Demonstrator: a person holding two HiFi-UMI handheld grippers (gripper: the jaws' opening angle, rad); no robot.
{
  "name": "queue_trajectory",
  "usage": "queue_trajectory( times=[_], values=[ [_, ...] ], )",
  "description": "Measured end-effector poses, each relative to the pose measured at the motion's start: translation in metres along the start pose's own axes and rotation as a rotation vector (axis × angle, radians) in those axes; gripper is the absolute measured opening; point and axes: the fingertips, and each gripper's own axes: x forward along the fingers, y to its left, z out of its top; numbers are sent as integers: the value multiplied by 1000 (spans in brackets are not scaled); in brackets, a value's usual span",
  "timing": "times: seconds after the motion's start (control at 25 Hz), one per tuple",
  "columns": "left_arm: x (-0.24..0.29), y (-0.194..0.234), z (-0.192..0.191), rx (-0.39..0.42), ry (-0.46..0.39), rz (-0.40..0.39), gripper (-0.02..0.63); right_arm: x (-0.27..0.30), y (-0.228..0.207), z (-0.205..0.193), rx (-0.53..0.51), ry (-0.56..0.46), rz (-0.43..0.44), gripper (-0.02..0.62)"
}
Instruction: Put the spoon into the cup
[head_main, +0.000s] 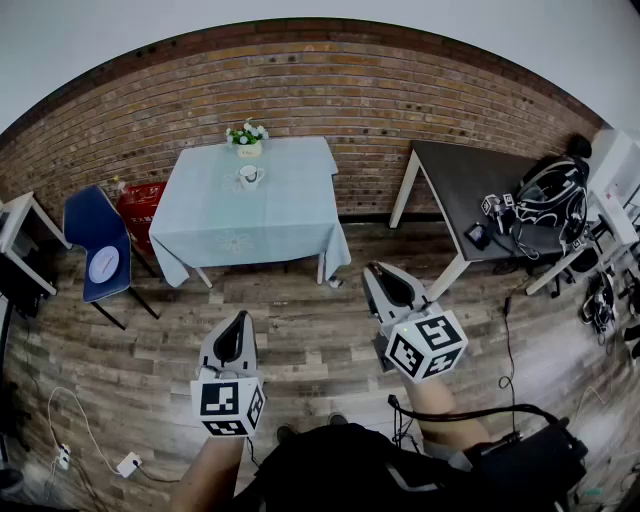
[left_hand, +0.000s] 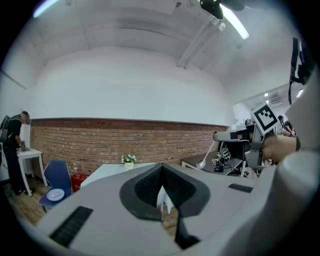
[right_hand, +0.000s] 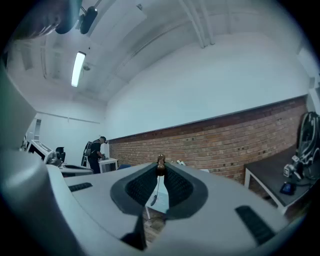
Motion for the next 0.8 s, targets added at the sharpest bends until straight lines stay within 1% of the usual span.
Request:
queue_trajectory(
  times=[0.2, 0.44, 0.8],
  values=[
    [-5, 13, 6, -44, -22, 39, 9, 1, 5, 2, -2, -2, 2, 52],
    [-6, 13, 7, -7, -17, 37, 9, -1, 10, 2, 14, 12, -9, 52],
    [-12, 21, 5, -22, -35, 6, 9, 5, 28, 0, 40, -4, -3, 52]
  ],
)
